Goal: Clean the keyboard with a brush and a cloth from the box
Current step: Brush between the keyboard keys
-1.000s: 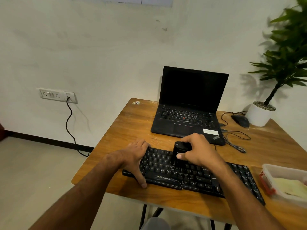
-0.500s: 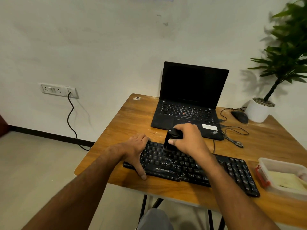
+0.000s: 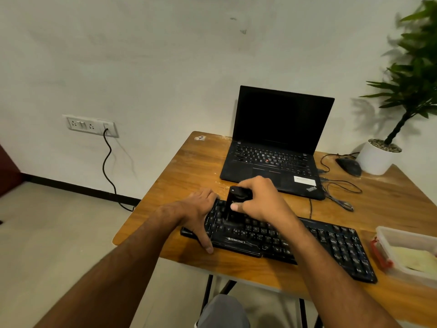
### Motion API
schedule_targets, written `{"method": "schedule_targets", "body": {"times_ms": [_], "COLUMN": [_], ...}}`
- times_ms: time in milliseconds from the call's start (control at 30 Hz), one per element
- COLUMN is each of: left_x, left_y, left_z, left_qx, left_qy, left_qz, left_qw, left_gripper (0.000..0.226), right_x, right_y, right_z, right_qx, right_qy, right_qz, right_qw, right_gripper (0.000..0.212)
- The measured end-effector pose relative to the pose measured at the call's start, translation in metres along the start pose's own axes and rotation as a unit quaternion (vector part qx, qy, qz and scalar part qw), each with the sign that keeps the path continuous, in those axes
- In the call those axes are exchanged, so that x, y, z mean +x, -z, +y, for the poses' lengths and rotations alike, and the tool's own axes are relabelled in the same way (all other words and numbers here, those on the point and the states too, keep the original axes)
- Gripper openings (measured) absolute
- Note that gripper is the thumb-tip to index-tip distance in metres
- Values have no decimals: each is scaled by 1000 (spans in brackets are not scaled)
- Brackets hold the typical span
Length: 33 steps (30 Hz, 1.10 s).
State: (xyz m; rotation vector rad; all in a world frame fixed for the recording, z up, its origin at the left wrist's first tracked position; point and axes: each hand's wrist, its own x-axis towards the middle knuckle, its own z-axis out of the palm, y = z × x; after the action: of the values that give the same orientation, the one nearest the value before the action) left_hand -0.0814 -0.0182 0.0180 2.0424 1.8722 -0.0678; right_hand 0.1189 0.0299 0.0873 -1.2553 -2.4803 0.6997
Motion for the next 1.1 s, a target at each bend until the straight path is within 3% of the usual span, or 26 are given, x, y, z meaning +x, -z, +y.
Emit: {"method": "schedule_targets", "body": {"times_ms": [100, 300, 467, 700, 833, 1100], "left_x": [0, 0, -2, -2, -2, 0], "left_y": [-1, 0, 0, 2, 2, 1], "left_z": [0, 0, 0, 3, 1, 0], "left_qx": [-1, 7, -5, 8, -6, 2], "left_qy": [-2, -4, -6, 1, -3, 0], "left_qz": [4, 2, -2, -5, -3, -13], "left_qw": [1000, 1000, 1000, 1000, 1000, 1000], "left_gripper": [128, 124, 127, 124, 128, 131], "right_x": [5, 2, 8, -1, 6, -5], "right_y": [-7, -5, -1, -9, 0, 1], "right_z": [-6, -5, -4, -6, 1, 14], "right_qx": [4, -23, -10, -37, 0, 16], "right_qy": [6, 0, -4, 18, -5, -6], "right_qz": [44, -64, 17, -41, 18, -38], "right_qw": [999, 998, 1000, 998, 1000, 999], "right_gripper": [22, 21, 20, 19, 19, 20]}}
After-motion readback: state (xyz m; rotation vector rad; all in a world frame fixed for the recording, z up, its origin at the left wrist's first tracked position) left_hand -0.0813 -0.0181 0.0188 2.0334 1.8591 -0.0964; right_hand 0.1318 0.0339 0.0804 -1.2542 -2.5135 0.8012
